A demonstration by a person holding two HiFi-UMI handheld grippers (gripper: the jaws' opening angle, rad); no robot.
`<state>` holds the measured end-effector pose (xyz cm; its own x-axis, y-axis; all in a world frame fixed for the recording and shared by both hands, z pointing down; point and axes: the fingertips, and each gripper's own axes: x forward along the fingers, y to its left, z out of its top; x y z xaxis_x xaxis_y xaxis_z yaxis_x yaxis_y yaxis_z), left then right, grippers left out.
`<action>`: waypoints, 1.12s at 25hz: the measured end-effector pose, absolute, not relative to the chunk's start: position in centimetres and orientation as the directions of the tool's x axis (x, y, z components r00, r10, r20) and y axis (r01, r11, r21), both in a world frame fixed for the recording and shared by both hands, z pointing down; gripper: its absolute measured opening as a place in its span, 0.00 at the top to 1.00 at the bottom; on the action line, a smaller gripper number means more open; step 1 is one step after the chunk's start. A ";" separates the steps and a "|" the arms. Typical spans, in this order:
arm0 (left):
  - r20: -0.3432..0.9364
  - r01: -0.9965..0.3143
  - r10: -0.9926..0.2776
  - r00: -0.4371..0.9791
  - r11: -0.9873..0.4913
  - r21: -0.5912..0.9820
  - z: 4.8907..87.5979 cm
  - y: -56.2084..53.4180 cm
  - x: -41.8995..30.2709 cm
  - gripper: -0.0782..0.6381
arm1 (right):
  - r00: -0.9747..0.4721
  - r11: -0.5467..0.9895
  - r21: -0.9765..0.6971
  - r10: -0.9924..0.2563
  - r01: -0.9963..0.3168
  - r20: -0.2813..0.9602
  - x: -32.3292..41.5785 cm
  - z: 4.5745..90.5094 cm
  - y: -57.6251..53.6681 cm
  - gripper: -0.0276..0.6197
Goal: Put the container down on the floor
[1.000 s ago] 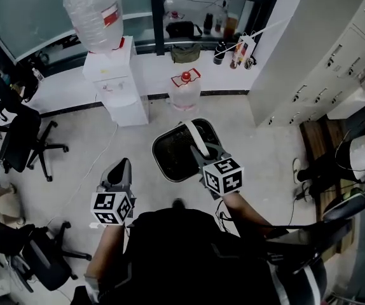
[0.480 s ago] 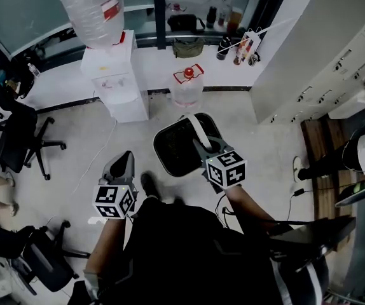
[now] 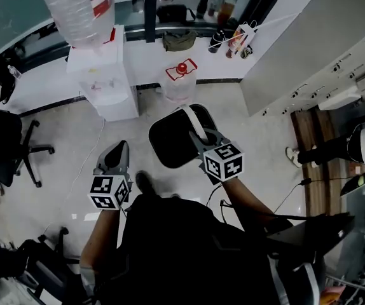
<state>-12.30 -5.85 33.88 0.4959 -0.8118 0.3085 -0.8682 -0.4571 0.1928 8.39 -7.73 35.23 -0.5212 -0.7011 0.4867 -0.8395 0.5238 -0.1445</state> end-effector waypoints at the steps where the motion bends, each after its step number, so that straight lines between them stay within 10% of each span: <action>1: 0.309 -0.864 -0.807 0.503 -0.463 0.198 34.1 -6.7 -12.5 0.88 | -0.519 0.525 -0.138 -0.700 -0.840 0.492 8.1 35.5 -8.5 0.92; 28: 0.422 -0.820 -0.708 0.566 -0.536 0.201 45.6 -22.0 -12.5 0.88 | -0.583 0.674 -0.090 -0.555 -0.733 0.593 4.4 47.2 -22.5 0.92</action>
<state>-12.47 -22.03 45.58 0.5663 -0.7080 0.4220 -0.8199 -0.5361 0.2008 4.38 -22.50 47.16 -0.5832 -0.5550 0.5932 -0.7332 0.6740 -0.0904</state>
